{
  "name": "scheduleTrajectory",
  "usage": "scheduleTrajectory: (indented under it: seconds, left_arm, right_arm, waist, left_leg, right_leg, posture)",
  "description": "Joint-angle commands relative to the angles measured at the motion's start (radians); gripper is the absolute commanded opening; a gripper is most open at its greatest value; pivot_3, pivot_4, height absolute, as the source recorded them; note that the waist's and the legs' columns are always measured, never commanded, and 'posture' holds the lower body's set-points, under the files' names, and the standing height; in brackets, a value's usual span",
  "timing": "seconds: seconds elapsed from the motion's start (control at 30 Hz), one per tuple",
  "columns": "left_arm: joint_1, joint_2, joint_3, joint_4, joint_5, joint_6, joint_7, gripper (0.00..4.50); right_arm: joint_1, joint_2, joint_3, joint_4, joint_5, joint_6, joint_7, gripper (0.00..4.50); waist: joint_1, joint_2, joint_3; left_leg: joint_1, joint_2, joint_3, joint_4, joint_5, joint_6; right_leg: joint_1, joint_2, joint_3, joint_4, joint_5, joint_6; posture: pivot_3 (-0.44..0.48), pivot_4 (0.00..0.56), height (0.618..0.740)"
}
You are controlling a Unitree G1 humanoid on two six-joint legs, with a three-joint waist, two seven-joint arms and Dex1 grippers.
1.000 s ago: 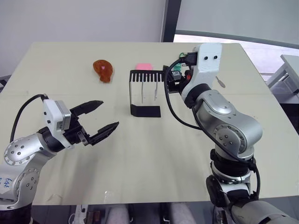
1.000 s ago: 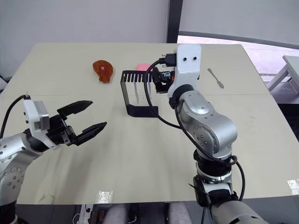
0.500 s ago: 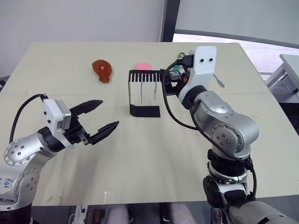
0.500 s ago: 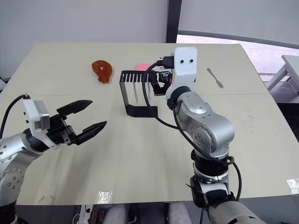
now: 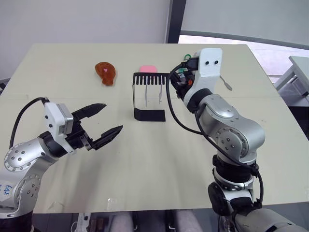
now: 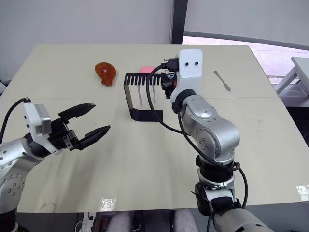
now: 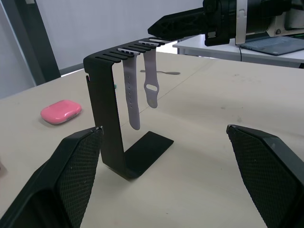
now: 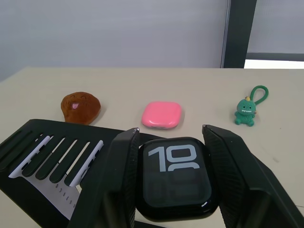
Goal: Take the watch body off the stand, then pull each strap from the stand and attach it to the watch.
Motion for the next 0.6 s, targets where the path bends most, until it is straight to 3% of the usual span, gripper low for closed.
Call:
scheduleTrajectory:
  seconds: [0.03, 0.37, 0.47, 0.6]
  left_arm:
    - [0.001, 0.011, 0.028, -0.027, -0.006, -0.007, 0.005, 4.5]
    - [-0.024, 0.019, 0.015, -0.006, -0.006, -0.021, -0.024, 4.5]
    - [-0.062, 0.03, -0.038, 0.006, -0.001, -0.03, -0.085, 4.5]
    - [-0.091, 0.036, -0.099, 0.011, 0.011, -0.044, -0.145, 4.5]
  right_arm:
    - [-0.003, 0.005, -0.012, -0.029, -0.009, -0.034, 0.023, 1.6]
    - [0.018, -0.096, -0.105, -0.13, 0.031, -0.16, 0.159, 1.6]
    - [0.144, -0.213, -0.191, -0.246, 0.059, -0.149, 0.229, 1.6]
    - [0.301, -0.197, -0.303, -0.311, 0.091, -0.101, 0.178, 1.6]
  waist:
    - [0.0, 0.0, 0.0]
    - [0.001, 0.0, 0.0]
    - [0.01, 0.0, 0.0]
    - [0.02, 0.0, 0.0]
  left_leg:
    - [0.0, 0.0, 0.0, 0.0, 0.0, 0.0]
    - [-0.001, 0.0, 0.0, -0.001, 0.0, 0.0]
    - [-0.001, -0.001, -0.002, -0.001, 0.0, 0.0]
    - [-0.001, -0.001, -0.001, -0.001, -0.001, 0.001]
  right_leg:
    - [0.0, 0.0, 0.0, 0.0, 0.0, 0.0]
    - [0.0, 0.0, 0.0, -0.001, 0.0, 0.0]
    - [0.0, 0.0, 0.0, -0.002, 0.0, 0.0]
    - [0.001, 0.0, 0.001, -0.003, 0.0, 0.0]
  posture:
    - [0.0, 0.15, 0.74]
    - [0.0, 0.15, 0.74]
    - [0.0, 0.15, 0.74]
    - [0.0, 0.15, 0.74]
